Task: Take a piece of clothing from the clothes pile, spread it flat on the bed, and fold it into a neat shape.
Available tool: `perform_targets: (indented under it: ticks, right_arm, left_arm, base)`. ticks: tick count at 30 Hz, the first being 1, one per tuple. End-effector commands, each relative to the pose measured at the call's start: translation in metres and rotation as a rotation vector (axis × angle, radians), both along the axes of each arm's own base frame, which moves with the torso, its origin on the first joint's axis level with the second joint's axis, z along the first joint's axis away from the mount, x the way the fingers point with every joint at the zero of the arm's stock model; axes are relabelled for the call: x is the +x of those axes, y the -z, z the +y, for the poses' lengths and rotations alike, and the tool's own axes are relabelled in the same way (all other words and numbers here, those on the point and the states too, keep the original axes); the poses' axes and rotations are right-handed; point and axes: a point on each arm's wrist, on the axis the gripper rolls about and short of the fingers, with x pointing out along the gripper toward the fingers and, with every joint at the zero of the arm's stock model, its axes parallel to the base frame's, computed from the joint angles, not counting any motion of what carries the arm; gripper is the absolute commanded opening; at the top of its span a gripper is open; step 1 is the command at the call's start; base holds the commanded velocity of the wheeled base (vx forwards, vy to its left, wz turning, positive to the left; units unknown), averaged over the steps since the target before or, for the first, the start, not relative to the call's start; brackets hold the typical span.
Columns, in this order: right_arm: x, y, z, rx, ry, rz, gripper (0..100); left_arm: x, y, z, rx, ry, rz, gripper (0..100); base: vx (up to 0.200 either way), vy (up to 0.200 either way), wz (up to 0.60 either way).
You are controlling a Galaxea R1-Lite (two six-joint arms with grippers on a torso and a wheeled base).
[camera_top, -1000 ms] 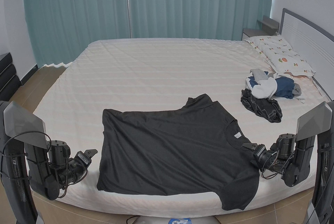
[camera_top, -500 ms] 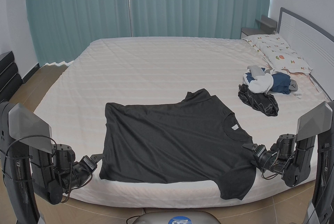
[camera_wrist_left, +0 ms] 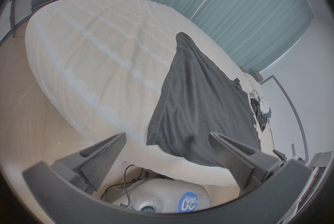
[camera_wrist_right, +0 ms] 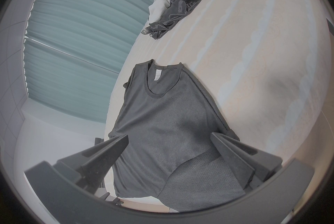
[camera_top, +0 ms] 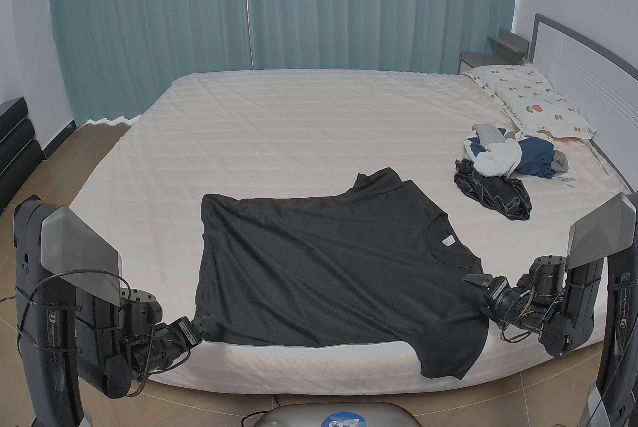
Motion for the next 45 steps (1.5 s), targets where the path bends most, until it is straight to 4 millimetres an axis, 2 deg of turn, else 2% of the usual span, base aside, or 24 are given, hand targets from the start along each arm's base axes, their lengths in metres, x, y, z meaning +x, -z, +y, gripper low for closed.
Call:
perform_targets:
  ticks: [1, 9, 10, 17, 23, 43, 44, 45]
  right_arm:
    - [0.001, 0.0, 0.001, 0.001, -0.003, -0.013, 100]
    - [0.002, 0.0, 0.001, 0.001, -0.003, -0.018, 100]
    - [0.002, 0.0, 0.001, 0.001, -0.003, -0.018, 100]
    - [0.002, 0.0, 0.001, 0.001, -0.003, -0.018, 100]
    - [0.002, -0.001, 0.001, 0.001, -0.003, -0.018, 100]
    - [0.002, -0.001, 0.001, 0.001, -0.001, -0.016, 100]
    - [0.002, -0.001, 0.001, 0.001, -0.001, -0.016, 100]
    - [0.002, -0.001, 0.001, 0.001, -0.001, -0.018, 100]
  left_arm:
    - [0.005, 0.004, -0.003, -0.001, 0.005, -0.015, 100]
    - [0.015, 0.008, -0.01, 0.009, 0.028, -0.045, 100]
    - [0.016, 0.011, -0.01, 0.021, 0.037, -0.042, 0]
    - [0.015, 0.015, -0.005, 0.107, 0.029, -0.037, 0]
    - [0.0, 0.015, 0.003, 0.193, -0.042, 0.014, 0]
    - [-0.022, 0.014, 0.012, 0.275, -0.002, 0.097, 0]
    - [-0.021, 0.014, 0.013, 0.272, -0.007, 0.095, 100]
    - [-0.02, 0.015, 0.014, 0.271, -0.014, 0.091, 100]
  base:
    - [0.0, 0.0, 0.0]
    - [0.0, 0.0, 0.0]
    - [0.0, 0.0, 0.0]
    - [0.0, 0.0, 0.0]
    - [0.0, 0.0, 0.0]
    - [0.0, 0.0, 0.0]
    - [0.0, 0.0, 0.0]
    - [0.0, 0.0, 0.0]
